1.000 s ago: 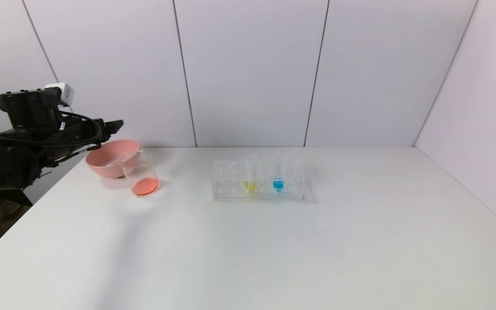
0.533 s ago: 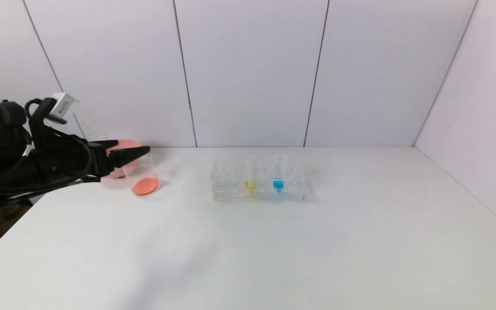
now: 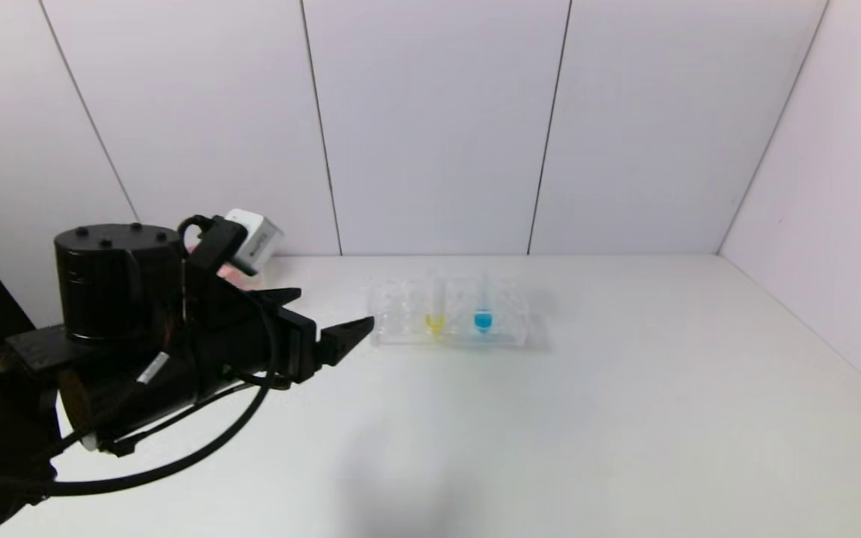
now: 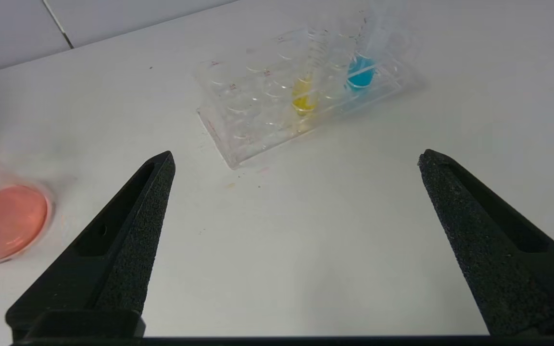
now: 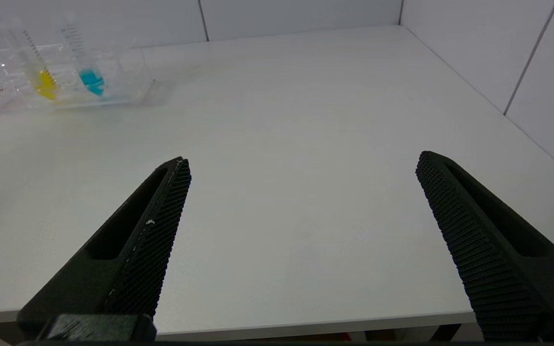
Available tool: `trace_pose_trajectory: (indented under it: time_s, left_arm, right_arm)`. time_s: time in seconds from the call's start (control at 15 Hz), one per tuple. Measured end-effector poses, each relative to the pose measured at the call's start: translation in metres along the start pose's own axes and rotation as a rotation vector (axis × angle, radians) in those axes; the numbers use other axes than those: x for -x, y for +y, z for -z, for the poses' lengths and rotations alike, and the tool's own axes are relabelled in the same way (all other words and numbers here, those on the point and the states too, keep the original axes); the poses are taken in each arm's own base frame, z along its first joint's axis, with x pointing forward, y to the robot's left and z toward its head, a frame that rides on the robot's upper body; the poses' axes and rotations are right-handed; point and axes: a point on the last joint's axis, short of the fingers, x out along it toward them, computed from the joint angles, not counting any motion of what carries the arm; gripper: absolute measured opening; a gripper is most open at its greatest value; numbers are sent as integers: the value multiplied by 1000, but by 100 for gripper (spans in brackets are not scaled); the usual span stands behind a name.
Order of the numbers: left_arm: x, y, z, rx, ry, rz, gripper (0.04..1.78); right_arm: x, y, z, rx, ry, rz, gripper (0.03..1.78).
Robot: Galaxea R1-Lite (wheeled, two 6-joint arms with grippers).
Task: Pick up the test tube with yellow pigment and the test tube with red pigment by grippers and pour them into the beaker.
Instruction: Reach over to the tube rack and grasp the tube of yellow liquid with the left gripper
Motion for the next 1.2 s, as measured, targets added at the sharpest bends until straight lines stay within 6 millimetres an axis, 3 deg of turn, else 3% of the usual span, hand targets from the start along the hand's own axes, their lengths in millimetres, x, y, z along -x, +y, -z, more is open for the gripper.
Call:
trace_pose_trajectory:
  time_s: [0.27, 0.6, 0.93, 1.2]
  left_arm:
    - [-33, -46, 15, 29, -50, -137, 176]
    - [-93, -90, 40, 54, -149, -373, 176]
    - [-135, -107, 55, 86, -166, -412, 176]
    - [-164, -105, 53, 89, -195, -437, 176]
  right_arm:
    - [0, 0, 0, -1, 0, 0, 171]
    - [0, 0, 0, 0, 0, 0, 171]
    - [0, 0, 0, 0, 0, 0, 171]
    - [0, 0, 0, 0, 0, 0, 171]
